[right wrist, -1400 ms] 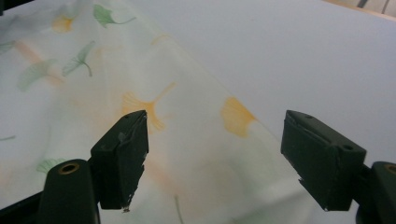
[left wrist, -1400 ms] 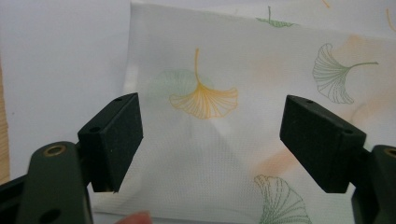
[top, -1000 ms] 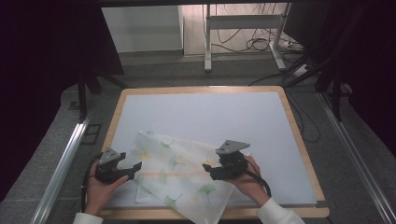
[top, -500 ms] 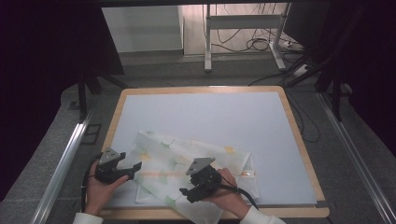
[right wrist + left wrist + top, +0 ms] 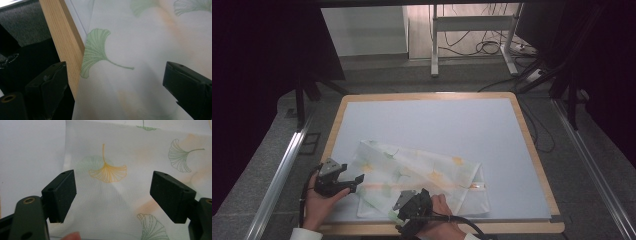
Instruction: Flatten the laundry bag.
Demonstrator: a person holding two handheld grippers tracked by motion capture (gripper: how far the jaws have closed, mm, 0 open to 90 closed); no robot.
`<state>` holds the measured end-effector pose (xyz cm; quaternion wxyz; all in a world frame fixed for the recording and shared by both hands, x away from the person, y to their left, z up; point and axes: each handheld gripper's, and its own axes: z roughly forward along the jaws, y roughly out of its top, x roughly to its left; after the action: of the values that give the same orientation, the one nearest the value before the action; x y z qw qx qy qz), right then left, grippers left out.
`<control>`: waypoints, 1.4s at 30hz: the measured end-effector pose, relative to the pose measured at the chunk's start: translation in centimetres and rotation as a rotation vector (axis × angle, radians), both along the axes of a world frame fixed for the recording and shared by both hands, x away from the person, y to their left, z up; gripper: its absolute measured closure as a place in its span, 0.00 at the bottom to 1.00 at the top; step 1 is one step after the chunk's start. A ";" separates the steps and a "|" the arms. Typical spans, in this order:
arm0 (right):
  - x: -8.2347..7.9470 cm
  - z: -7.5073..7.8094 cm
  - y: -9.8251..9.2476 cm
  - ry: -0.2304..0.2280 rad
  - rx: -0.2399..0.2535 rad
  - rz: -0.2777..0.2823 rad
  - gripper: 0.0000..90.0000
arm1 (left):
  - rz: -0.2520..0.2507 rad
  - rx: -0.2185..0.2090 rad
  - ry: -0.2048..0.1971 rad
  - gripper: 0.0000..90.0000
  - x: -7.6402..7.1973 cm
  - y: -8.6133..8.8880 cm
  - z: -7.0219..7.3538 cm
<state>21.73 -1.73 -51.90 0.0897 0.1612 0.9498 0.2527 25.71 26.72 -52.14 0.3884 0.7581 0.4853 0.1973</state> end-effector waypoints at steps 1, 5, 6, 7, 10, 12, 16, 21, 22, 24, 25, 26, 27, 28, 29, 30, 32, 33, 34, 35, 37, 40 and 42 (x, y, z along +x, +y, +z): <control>-0.3 -0.3 0.3 0.000 -0.019 0.001 0.05 | 0.000 0.001 0.001 0.23 0.0 0.0 0.0; -0.7 -1.0 0.7 -0.015 -0.056 0.005 0.05 | -0.001 0.003 0.005 0.23 0.1 0.1 -0.1; -0.8 -1.2 0.7 -0.017 -0.055 0.003 0.05 | -0.001 0.002 0.005 0.23 0.1 0.1 -0.1; -0.9 -1.4 0.8 -0.033 -0.064 0.001 0.06 | -0.001 0.003 0.005 0.23 0.1 0.1 -0.1; -0.7 -1.0 0.4 -0.050 -0.065 -0.008 0.20 | -0.002 0.001 0.007 0.23 0.1 0.2 -0.1; -0.6 -0.9 0.2 -0.051 -0.061 -0.012 0.25 | -0.003 0.002 0.008 0.23 0.1 0.2 -0.2; 0.1 -0.2 -0.6 -0.015 -0.023 -0.016 0.48 | -0.009 0.005 0.016 0.23 0.2 0.2 -0.2; 1.3 0.3 -1.6 0.087 0.029 -0.016 0.67 | -0.011 0.007 0.021 0.23 0.2 0.1 -0.3; 1.6 0.3 -1.8 0.114 0.041 -0.008 0.75 | -0.012 0.008 0.022 0.23 0.2 0.1 -0.3; 1.9 0.3 -1.9 0.133 0.049 -0.003 0.81 | -0.014 0.009 0.021 0.23 0.3 0.1 -0.3; 1.9 0.3 -1.9 0.133 0.049 -0.003 0.81 | -0.014 0.009 0.021 0.23 0.3 0.1 -0.3; 2.0 0.4 -1.9 0.142 0.052 -0.002 0.84 | -0.015 0.009 0.020 0.23 0.3 0.1 -0.3; 2.1 0.4 -2.0 0.148 0.057 0.000 0.87 | -0.017 0.009 0.019 0.23 0.2 0.1 -0.3; 2.2 0.4 -2.1 0.150 0.063 0.000 0.89 | -0.018 0.010 0.017 0.24 0.2 0.1 -0.3; 2.5 0.5 -2.3 0.160 0.080 -0.003 0.92 | -0.019 0.009 0.016 0.24 0.2 0.1 -0.3; 2.5 0.5 -2.3 0.160 0.080 -0.003 0.92 | -0.019 0.009 0.015 0.24 0.2 0.1 -0.3; 2.7 0.7 -2.5 0.163 0.102 -0.012 0.94 | -0.021 0.009 0.013 0.24 0.2 0.0 -0.3; 2.8 0.8 -2.6 0.163 0.112 -0.014 0.95 | -0.022 0.008 0.012 0.24 0.2 0.0 -0.2; 2.9 1.0 -2.7 0.166 0.122 -0.016 0.96 | -0.023 0.007 0.010 0.24 0.1 0.0 -0.2; 2.9 1.0 -2.7 0.166 0.122 -0.016 0.96 | -0.024 0.007 0.009 0.24 0.1 -0.1 -0.2; 3.0 1.1 -2.9 0.157 0.127 -0.013 0.97 | -0.023 0.008 0.006 0.24 0.1 -0.1 -0.2; 3.4 1.3 -3.0 0.146 0.136 -0.017 0.98 | -0.025 0.010 0.007 0.24 0.2 -0.1 -0.2; 3.6 1.4 -3.1 0.137 0.140 -0.019 0.98 | -0.025 0.010 0.007 0.24 0.2 -0.1 -0.2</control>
<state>25.36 -4.84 -50.53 0.0152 0.1930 0.9321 0.3059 25.86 26.58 -52.35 0.3853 0.7669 0.4760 0.1920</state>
